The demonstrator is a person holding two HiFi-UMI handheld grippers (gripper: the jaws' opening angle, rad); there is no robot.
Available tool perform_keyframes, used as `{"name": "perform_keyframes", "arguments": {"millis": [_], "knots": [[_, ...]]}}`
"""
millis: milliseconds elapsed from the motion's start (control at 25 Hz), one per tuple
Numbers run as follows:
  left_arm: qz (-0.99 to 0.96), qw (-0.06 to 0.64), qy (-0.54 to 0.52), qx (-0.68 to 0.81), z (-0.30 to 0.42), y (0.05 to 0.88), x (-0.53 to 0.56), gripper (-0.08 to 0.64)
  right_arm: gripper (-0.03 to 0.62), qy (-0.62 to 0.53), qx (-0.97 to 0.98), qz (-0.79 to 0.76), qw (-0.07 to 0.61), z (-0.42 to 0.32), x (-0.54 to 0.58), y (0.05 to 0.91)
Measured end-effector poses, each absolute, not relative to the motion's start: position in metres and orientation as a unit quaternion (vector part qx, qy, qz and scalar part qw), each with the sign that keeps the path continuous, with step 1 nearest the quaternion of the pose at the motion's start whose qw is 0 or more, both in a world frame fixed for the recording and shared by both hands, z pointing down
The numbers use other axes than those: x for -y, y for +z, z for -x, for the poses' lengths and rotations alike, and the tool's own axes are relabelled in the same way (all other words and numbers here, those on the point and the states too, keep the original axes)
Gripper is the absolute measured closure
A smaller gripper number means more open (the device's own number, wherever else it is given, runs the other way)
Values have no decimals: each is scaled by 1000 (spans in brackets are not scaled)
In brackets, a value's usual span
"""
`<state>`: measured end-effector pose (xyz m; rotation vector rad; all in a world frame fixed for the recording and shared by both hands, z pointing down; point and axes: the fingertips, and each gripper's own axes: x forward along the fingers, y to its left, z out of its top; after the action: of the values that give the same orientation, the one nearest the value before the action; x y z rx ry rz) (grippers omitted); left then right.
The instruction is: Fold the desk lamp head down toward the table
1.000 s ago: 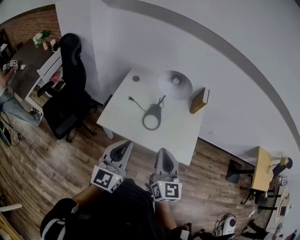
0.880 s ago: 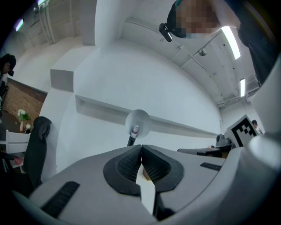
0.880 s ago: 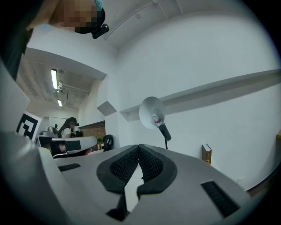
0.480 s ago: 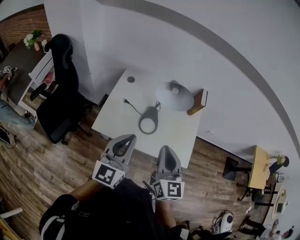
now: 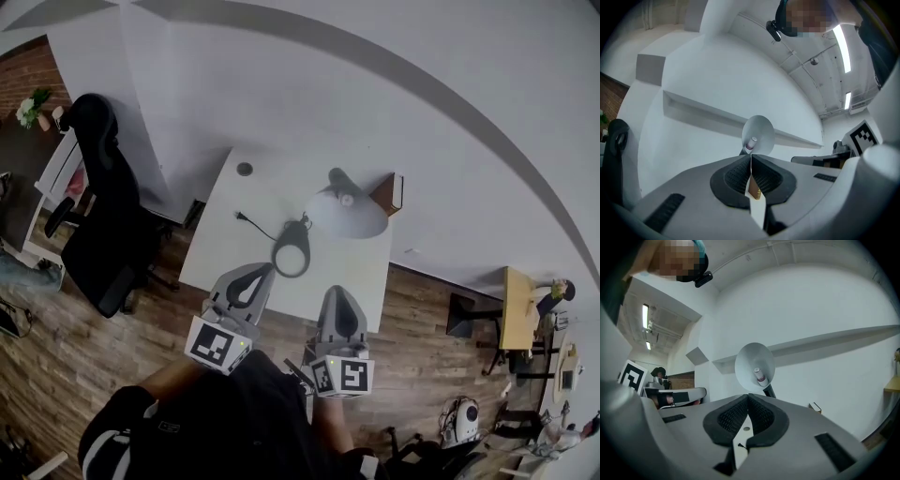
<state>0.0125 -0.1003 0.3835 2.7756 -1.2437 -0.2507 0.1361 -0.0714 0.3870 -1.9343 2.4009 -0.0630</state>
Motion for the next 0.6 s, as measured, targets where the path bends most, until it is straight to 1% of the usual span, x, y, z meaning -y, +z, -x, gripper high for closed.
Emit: {"name": "perform_keyframes", "arguments": {"millis": [440, 480, 520, 600], "knots": [[-926, 26, -91, 366, -30, 359, 132, 526, 578, -10, -755, 655, 35, -151, 95, 371], [-926, 20, -90, 366, -32, 358, 135, 494, 578, -8, -754, 656, 35, -154, 99, 369], [-926, 14, -89, 367, -34, 356, 138, 445, 578, -6, -754, 656, 36, -157, 103, 368], [-925, 7, -86, 369, -38, 354, 144, 424, 578, -2, -754, 656, 36, -163, 110, 364]]}}
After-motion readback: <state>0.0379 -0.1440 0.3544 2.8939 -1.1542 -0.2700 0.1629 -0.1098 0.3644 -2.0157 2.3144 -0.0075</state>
